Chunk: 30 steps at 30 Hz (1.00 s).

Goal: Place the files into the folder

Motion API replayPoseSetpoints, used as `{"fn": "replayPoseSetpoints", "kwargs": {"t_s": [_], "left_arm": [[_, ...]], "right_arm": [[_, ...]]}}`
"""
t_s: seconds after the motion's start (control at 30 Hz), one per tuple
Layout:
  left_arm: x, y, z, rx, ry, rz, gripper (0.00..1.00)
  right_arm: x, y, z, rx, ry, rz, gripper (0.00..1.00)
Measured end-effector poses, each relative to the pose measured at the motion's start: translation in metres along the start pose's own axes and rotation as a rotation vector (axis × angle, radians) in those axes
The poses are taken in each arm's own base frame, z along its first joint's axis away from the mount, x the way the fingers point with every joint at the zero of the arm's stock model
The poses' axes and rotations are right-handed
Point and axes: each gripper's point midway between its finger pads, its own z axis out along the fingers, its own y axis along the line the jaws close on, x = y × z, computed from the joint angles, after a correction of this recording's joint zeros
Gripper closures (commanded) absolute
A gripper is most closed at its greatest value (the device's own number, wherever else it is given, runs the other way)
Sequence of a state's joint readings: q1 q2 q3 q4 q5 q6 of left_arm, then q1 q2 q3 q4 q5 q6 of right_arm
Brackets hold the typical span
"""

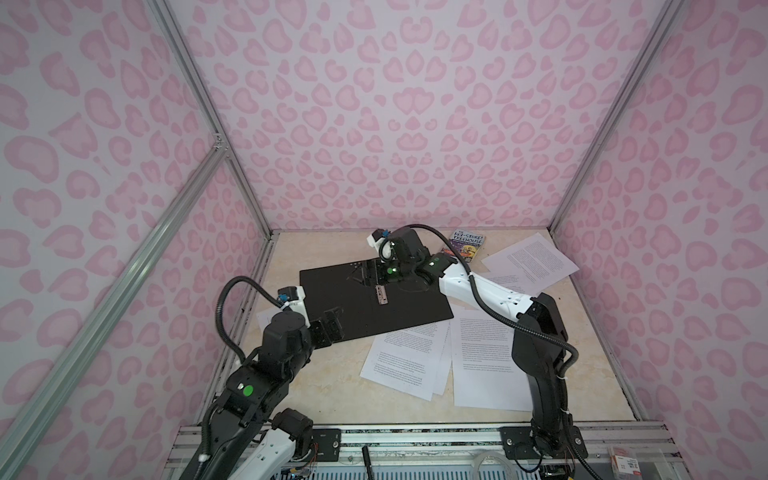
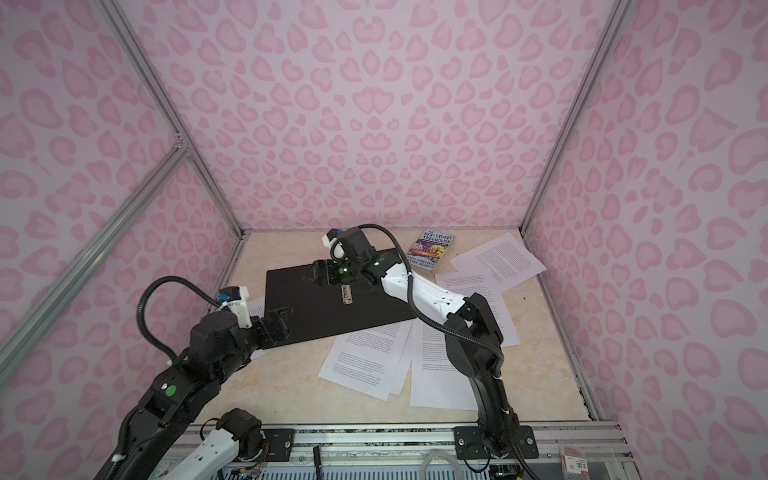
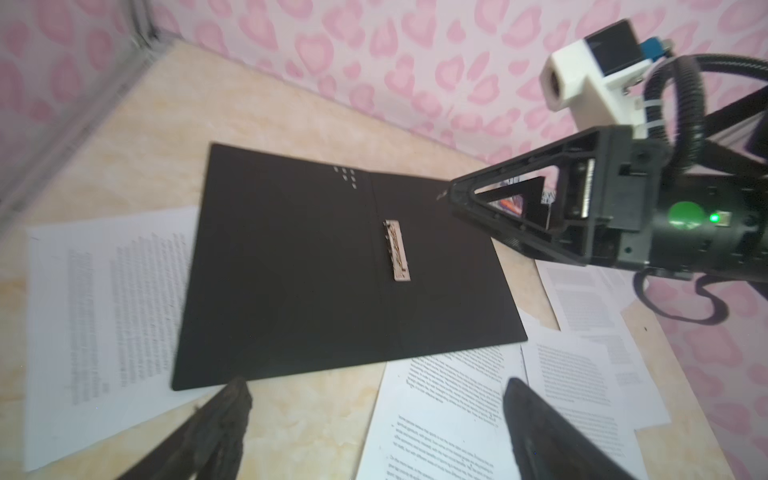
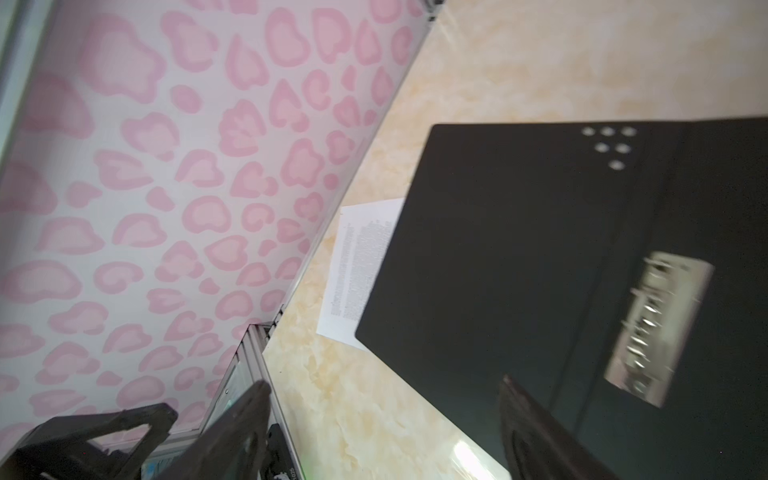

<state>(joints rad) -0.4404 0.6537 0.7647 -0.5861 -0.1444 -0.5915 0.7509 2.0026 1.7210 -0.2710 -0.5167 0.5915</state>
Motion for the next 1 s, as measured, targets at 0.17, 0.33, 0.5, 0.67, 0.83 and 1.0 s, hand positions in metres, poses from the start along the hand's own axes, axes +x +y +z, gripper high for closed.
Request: {"fn": "replayPoseSetpoints", "kwargs": {"t_s": [0.17,0.33,0.5,0.67,0.83,1.0], "left_arm": [[0.049,-0.009,0.070,0.026,0.235,-0.094,0.03],[0.065,0.002,0.121,0.040,0.309,-0.231,0.03],[0.063,0.015,0.149,0.080,0.289,-0.314,0.04],[0.068,0.017,0.166,0.127,0.269,-0.319,0.04],[0.086,0.029,0.180,0.104,0.293,-0.330,0.03],[0.094,0.034,0.190,0.083,0.310,-0.362,0.04]], "right_arm": [[0.038,-0.069,-0.021,0.103,0.011,0.084,0.24],[0.069,-0.106,-0.018,0.152,0.046,0.155,0.33],[0.070,-0.115,-0.002,0.151,0.039,0.167,0.39],[0.069,-0.121,0.022,0.145,0.050,0.181,0.54],[0.062,-0.118,0.043,0.132,0.052,0.167,0.62],[0.054,-0.114,0.060,0.123,0.053,0.156,0.66]]}}
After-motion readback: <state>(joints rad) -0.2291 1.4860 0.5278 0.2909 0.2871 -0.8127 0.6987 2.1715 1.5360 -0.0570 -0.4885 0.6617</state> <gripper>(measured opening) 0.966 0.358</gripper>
